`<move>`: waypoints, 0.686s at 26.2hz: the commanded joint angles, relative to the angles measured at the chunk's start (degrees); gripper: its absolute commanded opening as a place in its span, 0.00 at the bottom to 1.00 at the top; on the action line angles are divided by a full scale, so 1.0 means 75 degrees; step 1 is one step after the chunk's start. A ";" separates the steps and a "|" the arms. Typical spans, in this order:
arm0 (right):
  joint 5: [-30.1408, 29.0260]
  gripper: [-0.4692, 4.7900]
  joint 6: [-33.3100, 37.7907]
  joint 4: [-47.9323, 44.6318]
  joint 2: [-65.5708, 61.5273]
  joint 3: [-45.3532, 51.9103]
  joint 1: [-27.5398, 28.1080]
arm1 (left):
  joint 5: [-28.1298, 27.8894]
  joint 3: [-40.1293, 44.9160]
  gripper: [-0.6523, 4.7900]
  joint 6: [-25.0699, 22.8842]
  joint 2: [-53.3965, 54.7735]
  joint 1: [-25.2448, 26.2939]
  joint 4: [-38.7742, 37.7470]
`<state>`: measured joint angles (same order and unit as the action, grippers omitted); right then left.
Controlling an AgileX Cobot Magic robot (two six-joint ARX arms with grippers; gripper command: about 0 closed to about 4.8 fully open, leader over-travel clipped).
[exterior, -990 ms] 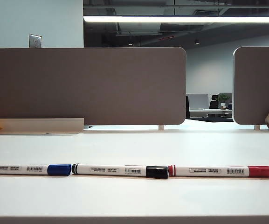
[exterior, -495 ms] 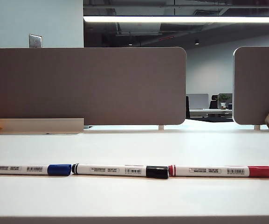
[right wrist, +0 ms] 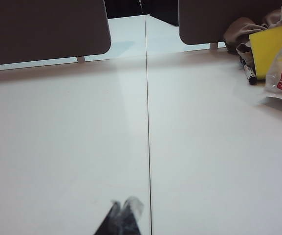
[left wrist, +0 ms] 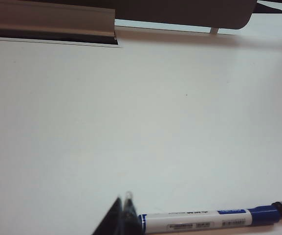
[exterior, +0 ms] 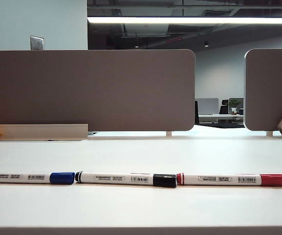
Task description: Pick up the markers one by one and line them up horizontally in a straight line on the table.
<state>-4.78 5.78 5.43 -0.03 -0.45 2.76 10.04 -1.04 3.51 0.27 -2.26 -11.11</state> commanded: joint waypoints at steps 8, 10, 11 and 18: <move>-0.0207 0.09 -0.0050 -0.0082 -0.0012 0.0052 -0.0012 | -0.0396 0.0026 0.11 -0.0574 0.0006 0.0012 0.0055; -0.0210 0.09 -0.0242 -0.0067 -0.0012 0.0052 -0.0012 | -0.0527 0.0026 0.11 -0.1067 0.0003 0.0012 0.0044; -0.0210 0.09 -0.0245 -0.0067 -0.0012 0.0052 -0.0012 | -0.0589 0.0026 0.11 -0.1201 0.0006 0.0012 0.0044; -0.0207 0.09 -0.0239 -0.0070 -0.0012 0.0052 -0.0012 | -0.0635 0.0023 0.11 -0.1384 0.0003 0.0009 0.0000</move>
<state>-6.15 4.03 5.50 -0.03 -0.45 2.70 5.45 -0.97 -6.63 0.27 -2.26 -11.25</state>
